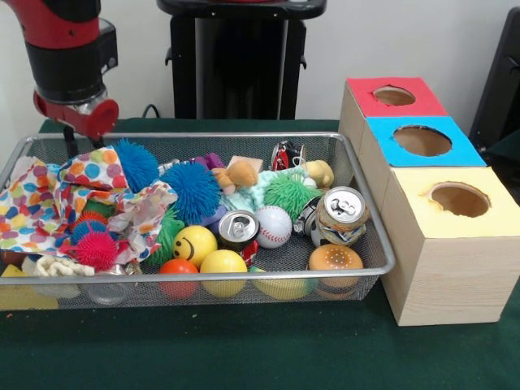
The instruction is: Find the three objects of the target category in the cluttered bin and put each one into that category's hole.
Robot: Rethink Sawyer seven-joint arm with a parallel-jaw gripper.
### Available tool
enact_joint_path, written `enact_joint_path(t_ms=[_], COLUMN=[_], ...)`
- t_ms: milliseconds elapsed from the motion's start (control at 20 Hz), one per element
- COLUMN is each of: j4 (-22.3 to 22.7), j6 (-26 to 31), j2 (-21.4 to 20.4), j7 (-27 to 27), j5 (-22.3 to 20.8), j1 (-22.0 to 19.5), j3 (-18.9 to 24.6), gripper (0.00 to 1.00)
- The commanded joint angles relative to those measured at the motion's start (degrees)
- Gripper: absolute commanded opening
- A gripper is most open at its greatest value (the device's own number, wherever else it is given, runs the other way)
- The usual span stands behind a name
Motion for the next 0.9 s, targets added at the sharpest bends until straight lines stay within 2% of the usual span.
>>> enact_joint_path(t_ms=[50, 350, 650, 900], j4=[-5.02, -6.55, -14.17, -20.63], j6=[-1.88, -0.2, 7.18, 11.24], j2=[6.15, 8.09, 10.93, 13.4], j7=[-18.83, -20.91, -29.49, -35.06], j5=[-4.43, -3.98, -4.8, -5.61], j1=[-1.12, -3.59, -5.18, -4.74], j3=[7.85, 11.47, 14.12, 14.55], gripper=[1.0, 1.0, 1.0, 1.0])
